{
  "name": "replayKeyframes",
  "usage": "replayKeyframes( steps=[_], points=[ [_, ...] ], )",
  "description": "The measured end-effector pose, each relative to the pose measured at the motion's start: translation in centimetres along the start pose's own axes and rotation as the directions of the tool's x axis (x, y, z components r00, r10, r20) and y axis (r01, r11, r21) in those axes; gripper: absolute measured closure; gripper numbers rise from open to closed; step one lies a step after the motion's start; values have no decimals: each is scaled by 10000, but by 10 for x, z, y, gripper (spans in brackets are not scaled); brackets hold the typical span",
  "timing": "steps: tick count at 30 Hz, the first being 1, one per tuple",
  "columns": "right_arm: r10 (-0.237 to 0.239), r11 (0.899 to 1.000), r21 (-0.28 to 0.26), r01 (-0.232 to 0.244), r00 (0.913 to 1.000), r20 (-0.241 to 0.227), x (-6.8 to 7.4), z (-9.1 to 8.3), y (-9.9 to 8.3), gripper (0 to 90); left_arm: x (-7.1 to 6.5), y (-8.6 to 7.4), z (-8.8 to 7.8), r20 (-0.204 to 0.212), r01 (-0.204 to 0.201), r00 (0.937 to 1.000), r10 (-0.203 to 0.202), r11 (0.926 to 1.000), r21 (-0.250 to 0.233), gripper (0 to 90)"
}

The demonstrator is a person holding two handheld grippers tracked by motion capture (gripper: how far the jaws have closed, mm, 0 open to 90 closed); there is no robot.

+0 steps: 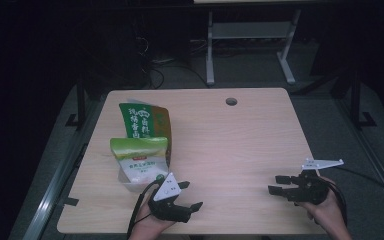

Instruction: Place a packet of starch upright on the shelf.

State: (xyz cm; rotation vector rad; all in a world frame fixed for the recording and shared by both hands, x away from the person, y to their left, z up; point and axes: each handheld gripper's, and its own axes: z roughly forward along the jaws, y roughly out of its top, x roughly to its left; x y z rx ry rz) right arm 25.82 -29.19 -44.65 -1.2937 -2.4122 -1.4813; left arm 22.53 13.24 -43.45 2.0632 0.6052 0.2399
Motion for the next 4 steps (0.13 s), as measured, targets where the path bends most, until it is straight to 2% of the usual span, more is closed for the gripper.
replayKeyframes(
  steps=[4],
  points=[
    [-42,9987,-498,46,10000,72,7,-6,-2,330,0,0,0,22,-1,10000,1,10000,-23,248]
  ],
)
